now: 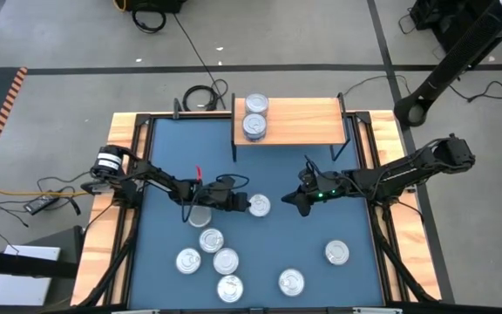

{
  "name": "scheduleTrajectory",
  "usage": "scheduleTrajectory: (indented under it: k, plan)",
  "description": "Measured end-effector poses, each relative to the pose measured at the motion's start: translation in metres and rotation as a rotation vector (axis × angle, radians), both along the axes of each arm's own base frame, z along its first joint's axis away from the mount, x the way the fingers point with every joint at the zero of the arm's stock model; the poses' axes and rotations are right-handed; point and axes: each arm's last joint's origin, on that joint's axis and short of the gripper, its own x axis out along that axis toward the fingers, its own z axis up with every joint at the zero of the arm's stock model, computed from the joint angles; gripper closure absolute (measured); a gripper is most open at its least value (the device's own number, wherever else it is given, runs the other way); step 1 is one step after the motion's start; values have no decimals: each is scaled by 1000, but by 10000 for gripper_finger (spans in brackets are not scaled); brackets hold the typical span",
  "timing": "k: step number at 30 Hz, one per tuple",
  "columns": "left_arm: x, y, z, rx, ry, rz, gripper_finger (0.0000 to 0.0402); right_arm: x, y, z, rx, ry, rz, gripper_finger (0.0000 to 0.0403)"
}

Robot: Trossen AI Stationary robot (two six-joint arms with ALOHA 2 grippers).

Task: Stack canned seafood by type on shelf
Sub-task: Put the blue tuna can on the shelf

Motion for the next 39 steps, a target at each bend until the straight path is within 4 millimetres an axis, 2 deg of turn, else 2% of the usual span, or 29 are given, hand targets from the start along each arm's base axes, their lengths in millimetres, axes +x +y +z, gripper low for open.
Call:
scheduleTrajectory:
  k: [8,11,18,24,31,34,39]
  plan:
    - [-2,-1,-3,12,45,-1,401,-1,0,-2,31,30,-18,399]
    - [-2,-2,-4,17,51,1,401,-3,0,-6,5,73,-7,390]
    - [-2,-2,-12,35,71,-5,401,-3,3,-5,-53,53,33,362]
    - [-2,-3,-13,42,61,-7,401,-3,2,-5,-63,60,37,303]
    - [-2,-3,-13,49,67,-7,401,-1,2,-21,26,149,-50,211]
    - [-2,-3,-14,58,74,-7,401,6,3,-29,70,143,-68,193]
    - [-2,-3,-14,63,81,-9,401,19,6,-45,138,122,-101,190]
